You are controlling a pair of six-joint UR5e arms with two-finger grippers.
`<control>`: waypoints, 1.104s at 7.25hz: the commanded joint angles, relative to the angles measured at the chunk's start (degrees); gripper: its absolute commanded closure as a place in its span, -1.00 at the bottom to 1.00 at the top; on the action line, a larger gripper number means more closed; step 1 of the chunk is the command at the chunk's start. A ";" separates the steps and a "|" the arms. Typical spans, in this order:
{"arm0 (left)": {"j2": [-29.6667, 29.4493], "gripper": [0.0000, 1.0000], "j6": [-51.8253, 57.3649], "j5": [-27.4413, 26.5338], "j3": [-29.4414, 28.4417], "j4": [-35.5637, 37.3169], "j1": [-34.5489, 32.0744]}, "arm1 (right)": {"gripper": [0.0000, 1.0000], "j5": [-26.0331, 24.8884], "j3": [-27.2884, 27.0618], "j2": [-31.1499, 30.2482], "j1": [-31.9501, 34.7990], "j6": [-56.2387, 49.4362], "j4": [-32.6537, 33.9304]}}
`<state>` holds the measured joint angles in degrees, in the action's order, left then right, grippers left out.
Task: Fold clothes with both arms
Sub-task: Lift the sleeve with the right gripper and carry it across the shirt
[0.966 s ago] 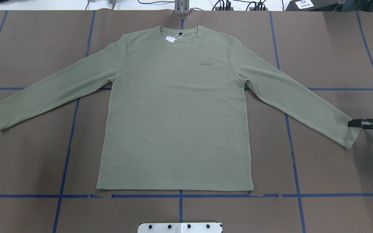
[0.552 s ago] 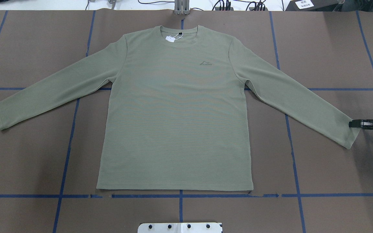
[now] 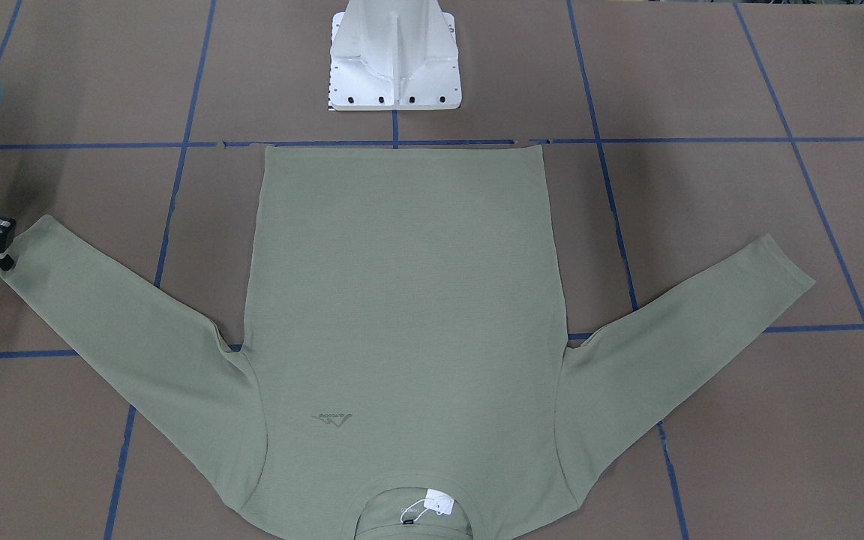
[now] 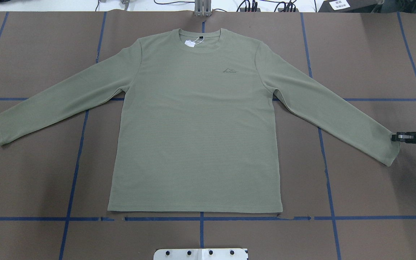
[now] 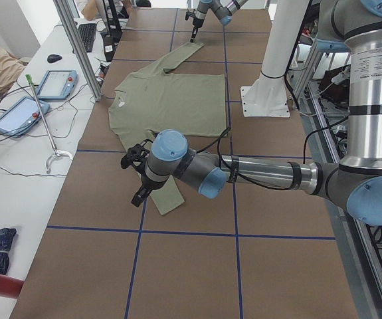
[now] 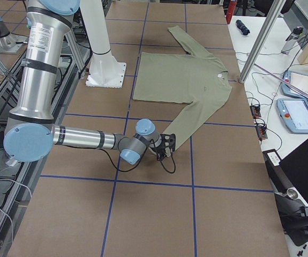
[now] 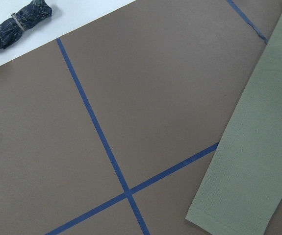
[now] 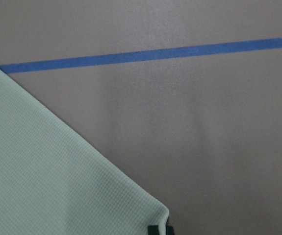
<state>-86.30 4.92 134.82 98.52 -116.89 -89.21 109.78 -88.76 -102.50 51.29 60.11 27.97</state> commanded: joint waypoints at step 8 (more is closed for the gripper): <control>-0.10 -1.00 -0.18 0.00 0.00 0.00 0.00 | 1.00 -9.91 -22.52 32.80 -2.74 5.87 65.09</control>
<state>-86.40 4.75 134.82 98.49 -116.90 -89.21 103.62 -111.81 -81.18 50.81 63.10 79.12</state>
